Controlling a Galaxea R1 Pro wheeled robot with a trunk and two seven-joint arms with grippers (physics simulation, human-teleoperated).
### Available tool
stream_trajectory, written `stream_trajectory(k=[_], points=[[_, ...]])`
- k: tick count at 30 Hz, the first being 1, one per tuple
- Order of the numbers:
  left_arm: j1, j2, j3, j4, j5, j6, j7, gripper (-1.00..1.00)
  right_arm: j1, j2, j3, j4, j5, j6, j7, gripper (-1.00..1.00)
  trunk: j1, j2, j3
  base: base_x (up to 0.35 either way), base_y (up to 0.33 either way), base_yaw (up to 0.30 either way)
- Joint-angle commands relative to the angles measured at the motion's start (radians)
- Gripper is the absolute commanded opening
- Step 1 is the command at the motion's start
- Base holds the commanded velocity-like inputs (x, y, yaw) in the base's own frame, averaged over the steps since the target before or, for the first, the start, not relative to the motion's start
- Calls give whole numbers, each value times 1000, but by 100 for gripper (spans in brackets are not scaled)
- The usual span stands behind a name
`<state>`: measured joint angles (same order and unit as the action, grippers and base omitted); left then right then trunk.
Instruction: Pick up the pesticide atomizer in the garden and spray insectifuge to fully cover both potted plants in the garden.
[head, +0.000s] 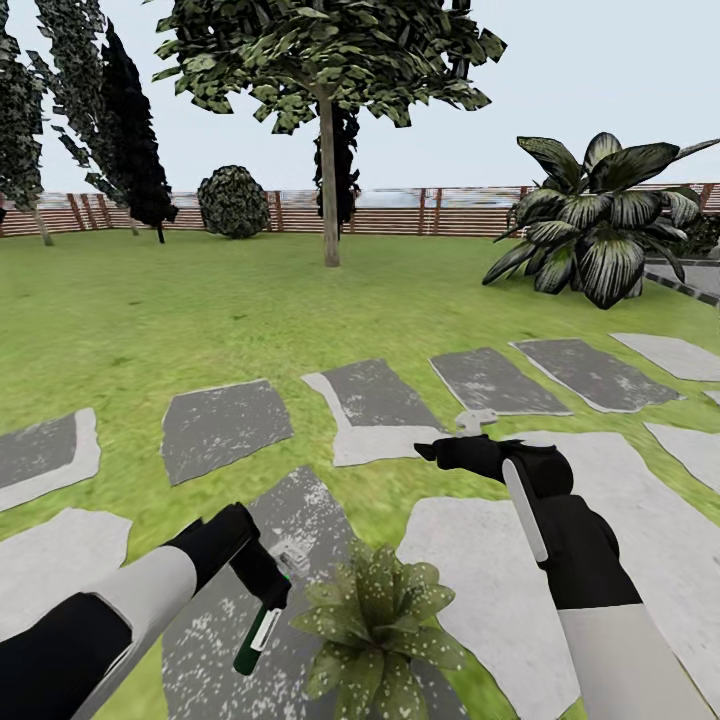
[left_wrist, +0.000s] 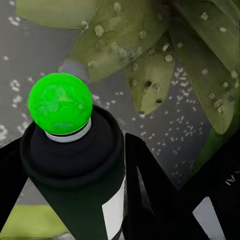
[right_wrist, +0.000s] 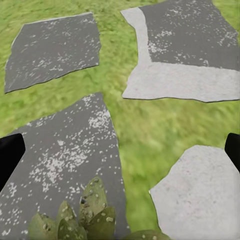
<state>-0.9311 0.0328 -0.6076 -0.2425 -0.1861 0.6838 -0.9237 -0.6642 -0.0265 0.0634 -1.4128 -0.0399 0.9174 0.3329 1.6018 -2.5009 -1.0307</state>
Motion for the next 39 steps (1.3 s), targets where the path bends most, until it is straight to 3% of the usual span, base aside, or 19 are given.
stream_trajectory(k=[1,6,10,16,20,25,26,27,30,32,33,34,35,37,38,39], points=[[1,-5,-3,9,1,0,-4,-100,0,0,0,0,0,0,0,100,0,0,0,0,0,0],[4,-27,-26,11,1,-3,-48,-100,0,0,1,0,0,0,0,100,0,0,0,0,0,0],[5,-28,-29,9,2,-54,-97,-100,0,0,1,0,-1,0,0,100,0,0,0,0,0,0],[5,-29,-30,4,3,-57,-98,-100,0,0,1,0,0,-1,0,100,0,0,0,0,0,0],[5,-19,-31,5,4,-51,-63,-100,0,0,1,1,0,-2,0,100,0,0,0,0,0,0],[5,43,-24,12,9,-84,-34,-100,0,1,10,5,0,-45,-2,100,0,0,0,-10,0,0],[7,63,-21,12,15,-114,-32,-100,0,2,11,7,0,-48,-2,100,0,0,0,-235,0,0],[27,100,3,12,32,-180,-28,-100,0,2,12,10,4,-49,-2,100,0,0,0,-315,0,0],[72,164,113,13,130,-362,34,-100,0,3,24,9,6,-83,-2,100,0,0,0,-335,0,0],[117,209,142,13,193,-469,54,-100,0,3,76,8,6,-114,0,100,0,0,0,-343,0,0],[140,234,147,13,243,-521,58,-100,0,3,104,8,4,-120,0,100,0,0,0,-344,0,0],[165,258,150,14,318,-578,61,-100,0,4,122,8,2,-122,0,100,0,0,0,-345,0,0],[193,285,152,14,416,-640,62,-100,0,5,133,8,1,-123,0,100,0,0,0,-345,0,8],[252,322,156,14,628,-761,61,-100,1,8,144,8,-1,-124,0,100,0,0,0,-346,0,147],[295,335,157,13,759,-824,56,-100,1,9,155,9,-1,-125,0,100,0,0,0,-280,0,231],[324,342,159,12,859,-851,53,-100,1,9,186,9,-1,-125,-1,100,0,0,0,-143,0,249]])
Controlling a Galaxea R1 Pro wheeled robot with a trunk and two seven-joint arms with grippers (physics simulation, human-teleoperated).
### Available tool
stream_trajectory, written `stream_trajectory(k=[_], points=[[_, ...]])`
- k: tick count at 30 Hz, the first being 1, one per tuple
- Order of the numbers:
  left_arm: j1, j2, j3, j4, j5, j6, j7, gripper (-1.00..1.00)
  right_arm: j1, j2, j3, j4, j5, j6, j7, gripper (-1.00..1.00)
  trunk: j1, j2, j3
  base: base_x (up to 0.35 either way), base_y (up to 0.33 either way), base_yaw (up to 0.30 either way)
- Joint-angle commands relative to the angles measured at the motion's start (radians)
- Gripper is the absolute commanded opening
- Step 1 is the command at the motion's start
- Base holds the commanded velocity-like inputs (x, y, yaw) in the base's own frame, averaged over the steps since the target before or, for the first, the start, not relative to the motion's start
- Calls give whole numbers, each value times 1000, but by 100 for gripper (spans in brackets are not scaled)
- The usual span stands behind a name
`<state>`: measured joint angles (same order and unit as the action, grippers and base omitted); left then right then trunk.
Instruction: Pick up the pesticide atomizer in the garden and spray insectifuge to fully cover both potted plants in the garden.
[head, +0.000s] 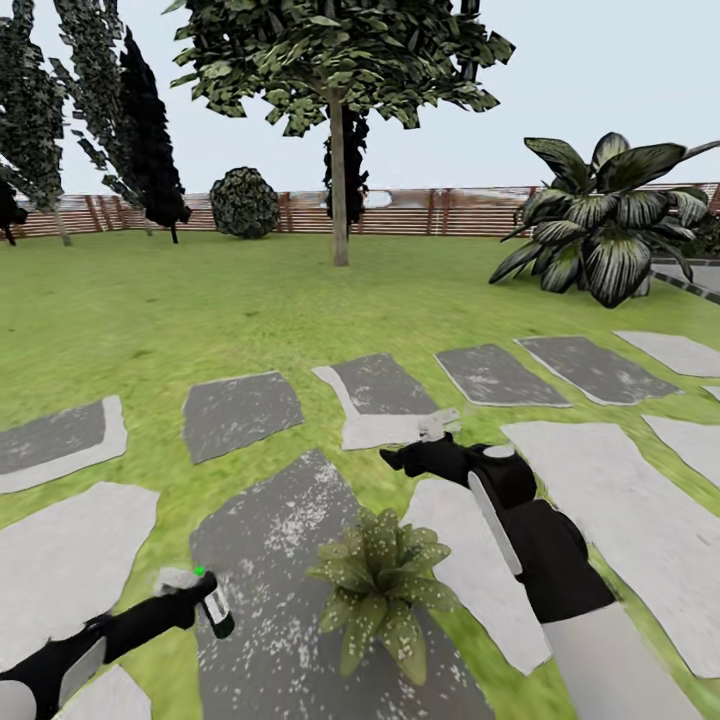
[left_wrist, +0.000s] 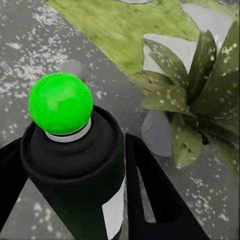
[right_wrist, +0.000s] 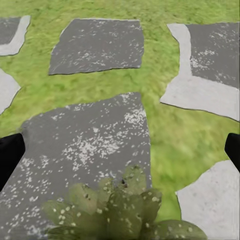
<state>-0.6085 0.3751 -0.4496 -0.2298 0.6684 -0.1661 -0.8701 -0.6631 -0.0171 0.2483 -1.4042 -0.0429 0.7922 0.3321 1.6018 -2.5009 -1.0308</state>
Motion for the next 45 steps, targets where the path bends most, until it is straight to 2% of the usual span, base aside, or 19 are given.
stream_trajectory(k=[1,2,3,5,6,8,11,13,15,16,18,22,23,24,26,34,37,39,45], points=[[14,4,1,0,71,-12,-1,-100,0,0,30,0,2,0,-1,100,0,0,0,-92,0,256],[41,22,1,-6,237,-23,-27,-100,0,0,93,0,1,2,-2,100,0,0,0,-24,0,266],[66,34,0,-13,315,-62,-155,-100,0,0,114,1,0,3,-1,100,0,0,0,-6,0,269],[103,28,1,-29,346,-218,-327,-100,0,3,122,3,-1,5,0,100,0,0,0,-2,0,270],[131,23,3,-28,393,-294,-379,-100,2,20,135,5,0,6,0,100,0,0,0,-1,0,270],[162,17,1,-28,468,-330,-396,-100,5,37,144,3,1,11,-2,100,0,0,0,0,0,270],[190,12,2,-28,511,-394,-400,-100,7,44,201,5,1,20,-4,100,0,0,0,0,0,270],[195,4,1,-47,516,-446,-369,-100,8,45,249,6,1,33,-9,100,0,0,0,0,0,270],[195,4,0,-52,515,-500,-368,-100,8,45,253,5,1,32,-9,100,0,0,0,0,0,270],[196,14,-7,-74,509,-531,-387,-100,8,75,291,5,3,32,-10,100,0,0,0,0,0,270],[195,11,-4,-78,508,-537,-386,-100,8,92,302,3,3,29,-10,100,0,0,0,0,0,270],[196,14,-17,-74,497,-535,-384,-100,8,95,301,8,3,27,-10,100,0,0,0,0,0,270],[196,19,-61,-66,401,-534,-388,-100,8,95,297,9,3,25,-10,100,0,0,0,0,0,270],[196,21,-70,-62,364,-534,-394,-100,8,95,296,8,2,22,-10,100,0,0,0,0,0,270],[196,12,-74,-60,345,-536,-396,-100,8,95,298,8,2,21,-10,100,0,0,0,0,0,271],[196,14,-73,-85,345,-536,-413,-100,8,95,299,8,1,20,-5,100,0,0,0,0,0,269],[196,21,-72,-119,341,-535,-550,-100,8,95,305,4,1,17,51,100,0,0,0,0,0,267],[196,15,-72,-123,341,-532,-610,-100,8,93,305,-1,1,10,96,100,0,0,0,0,0,258],[196,15,-72,-120,340,-530,-611,-100,8,89,306,-1,1,-5,99,100,0,0,0,0,0,265]])
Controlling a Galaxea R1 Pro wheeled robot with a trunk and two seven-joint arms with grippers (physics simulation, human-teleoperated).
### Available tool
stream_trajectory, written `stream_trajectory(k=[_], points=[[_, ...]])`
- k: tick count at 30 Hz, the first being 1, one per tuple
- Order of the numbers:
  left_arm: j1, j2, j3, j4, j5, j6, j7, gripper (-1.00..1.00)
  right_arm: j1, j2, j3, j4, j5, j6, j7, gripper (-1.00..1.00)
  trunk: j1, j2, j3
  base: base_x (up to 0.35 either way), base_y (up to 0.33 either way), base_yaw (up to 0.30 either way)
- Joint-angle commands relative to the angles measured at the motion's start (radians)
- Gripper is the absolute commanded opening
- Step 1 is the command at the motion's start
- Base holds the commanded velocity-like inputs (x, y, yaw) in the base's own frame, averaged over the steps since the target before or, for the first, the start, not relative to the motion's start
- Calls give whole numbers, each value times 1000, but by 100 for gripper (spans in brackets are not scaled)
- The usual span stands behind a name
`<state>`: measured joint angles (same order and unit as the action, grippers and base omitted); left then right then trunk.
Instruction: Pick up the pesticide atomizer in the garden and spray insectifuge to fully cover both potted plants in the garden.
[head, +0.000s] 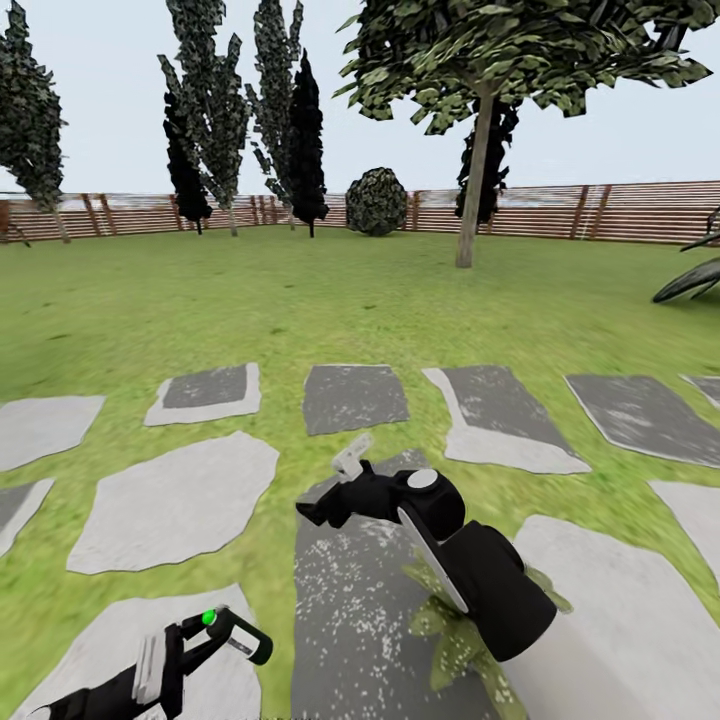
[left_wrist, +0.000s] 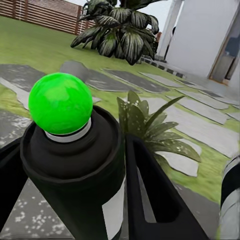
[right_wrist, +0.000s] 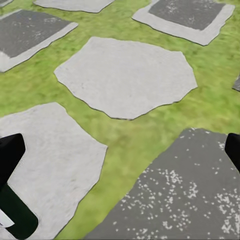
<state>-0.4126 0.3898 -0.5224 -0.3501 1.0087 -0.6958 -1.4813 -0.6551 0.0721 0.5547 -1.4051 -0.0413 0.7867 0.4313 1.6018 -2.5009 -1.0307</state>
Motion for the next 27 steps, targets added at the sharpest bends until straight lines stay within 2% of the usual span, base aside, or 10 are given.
stream_trajectory(k=[1,5,9,10,11,12,14,19,20,27], points=[[0,-1,-1,-3,-2,0,-2,-100,0,0,0,0,-1,1,5,100,0,0,0,0,0,271],[-1,-1,-5,-9,-5,3,-2,-100,0,-10,-15,2,2,41,215,100,0,0,0,0,0,78],[-2,4,-2,-14,-3,3,-3,-100,0,-10,-61,8,11,38,245,100,0,0,0,0,0,4],[-5,3,-8,-71,-33,13,-6,-100,0,-9,-67,11,12,36,246,100,0,0,0,0,0,0],[-13,-3,-7,-186,-192,112,-1,-100,0,-9,-64,19,14,45,249,100,0,0,0,0,0,0],[-14,-6,-3,-260,-262,192,9,-100,0,-9,-65,21,13,62,251,100,0,0,0,0,0,0],[-15,-8,-1,-323,-306,250,27,-100,0,-8,-63,18,15,110,253,100,0,0,0,0,0,0],[-15,6,-2,-350,-343,290,26,-100,0,-10,-49,19,13,119,257,100,0,0,0,0,0,0],[-24,10,0,-352,-350,338,30,-100,0,-13,-35,19,13,119,258,100,0,0,0,0,0,0],[8,50,6,-365,-349,346,19,-100,-6,-34,-75,39,19,125,263,100,0,0,0,0,0,0]])
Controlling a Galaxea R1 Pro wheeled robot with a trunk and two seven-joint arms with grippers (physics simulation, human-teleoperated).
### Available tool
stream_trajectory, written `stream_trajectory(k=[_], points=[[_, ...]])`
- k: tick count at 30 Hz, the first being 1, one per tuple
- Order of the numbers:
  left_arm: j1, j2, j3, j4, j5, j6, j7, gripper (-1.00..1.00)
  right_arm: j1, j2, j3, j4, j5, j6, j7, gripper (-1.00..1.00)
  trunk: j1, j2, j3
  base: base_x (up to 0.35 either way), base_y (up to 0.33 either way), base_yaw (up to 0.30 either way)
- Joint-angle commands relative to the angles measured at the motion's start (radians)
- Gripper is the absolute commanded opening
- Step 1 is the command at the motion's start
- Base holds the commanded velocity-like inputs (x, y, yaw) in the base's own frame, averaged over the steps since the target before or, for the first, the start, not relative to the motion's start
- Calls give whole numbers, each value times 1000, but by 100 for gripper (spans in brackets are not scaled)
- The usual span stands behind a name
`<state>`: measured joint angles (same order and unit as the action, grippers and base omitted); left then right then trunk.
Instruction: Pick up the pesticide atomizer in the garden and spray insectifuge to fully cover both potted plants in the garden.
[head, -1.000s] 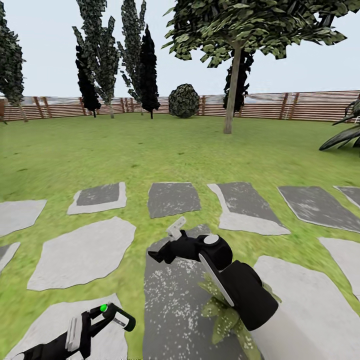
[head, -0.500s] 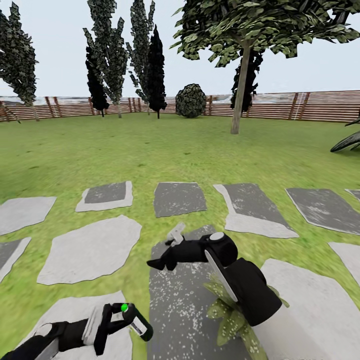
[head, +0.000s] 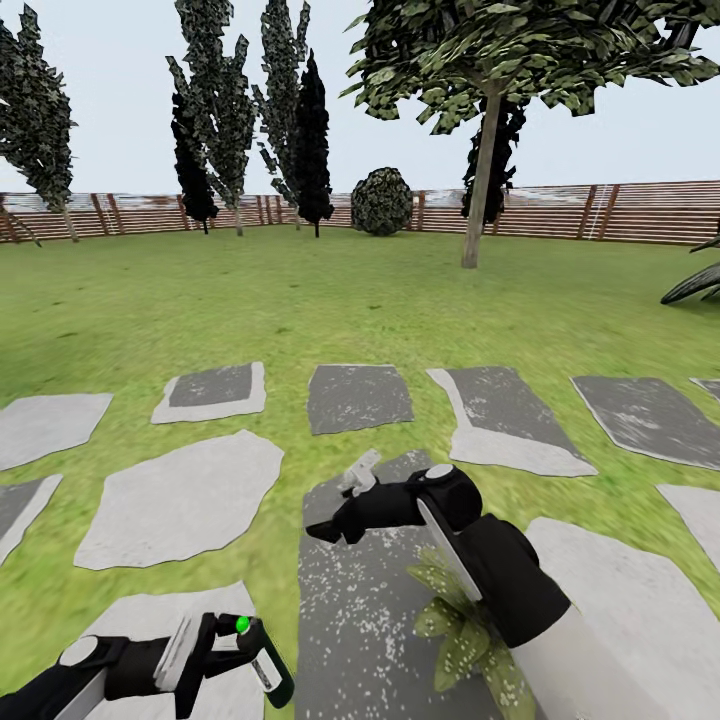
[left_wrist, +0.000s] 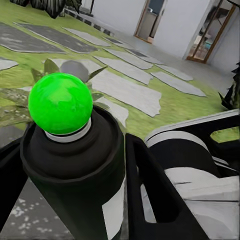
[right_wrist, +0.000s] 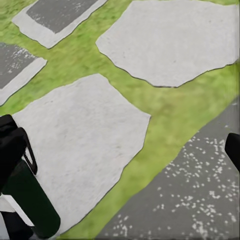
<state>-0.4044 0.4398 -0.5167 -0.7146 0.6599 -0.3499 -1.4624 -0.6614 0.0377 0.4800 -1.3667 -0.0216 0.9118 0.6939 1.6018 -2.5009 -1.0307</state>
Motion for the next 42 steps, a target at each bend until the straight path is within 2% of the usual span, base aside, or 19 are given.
stream_trajectory(k=[1,12,15,16,19,21,22,25,27,28,29,30,32,34,38,42], points=[[1,6,0,0,0,0,-1,-100,0,-1,-6,3,1,0,2,100,0,0,0,0,0,0],[1,8,-6,0,-5,5,5,-100,0,-4,-64,-2,1,-10,5,100,0,0,0,0,0,0],[1,7,-6,0,-5,5,6,-100,0,-10,-53,-6,0,-23,8,100,0,0,0,0,0,0],[1,7,-6,0,-6,5,7,-100,0,-20,-50,-7,0,-24,30,100,0,0,0,0,0,0],[1,6,-6,0,-6,5,7,-100,0,-26,-47,-9,1,-25,79,100,0,0,0,0,0,0],[1,4,-6,0,-8,5,7,-100,0,-28,-16,-9,2,-25,88,100,0,0,0,0,0,0],[1,4,-6,0,-8,5,7,-100,0,-28,5,-9,2,-25,90,-100,0,0,0,0,0,0],[-3,0,-8,-5,-21,9,14,-100,0,-27,43,-9,0,-25,90,-100,0,0,0,0,0,0],[-11,-27,-8,-14,-70,46,25,-100,0,-26,64,-9,0,-26,90,-100,0,0,0,0,0,0],[-24,-56,-7,-23,-120,101,35,-100,0,-23,98,-9,0,-32,90,-100,0,0,0,0,0,0],[-29,-67,-7,-35,-144,129,45,-100,0,-20,141,-9,1,-43,90,-100,0,0,0,0,0,0],[-31,-71,-6,-41,-152,138,56,-100,0,-19,162,-9,0,-51,90,-100,0,0,0,0,0,0],[-34,-76,-6,-57,-157,160,66,-100,0,-17,175,-9,0,-56,90,-100,0,0,0,0,0,0],[-39,-77,-6,-123,-160,252,75,-100,0,-17,195,-8,-1,-57,90,-100,0,0,0,0,0,0],[-17,-54,-6,-137,-156,255,67,-100,-3,-15,210,1,0,-53,90,-100,0,0,0,0,0,0],[6,-31,-3,-134,-133,256,60,-100,-1,-19,211,5,9,-53,74,-100,0,0,0,0,0,0]])
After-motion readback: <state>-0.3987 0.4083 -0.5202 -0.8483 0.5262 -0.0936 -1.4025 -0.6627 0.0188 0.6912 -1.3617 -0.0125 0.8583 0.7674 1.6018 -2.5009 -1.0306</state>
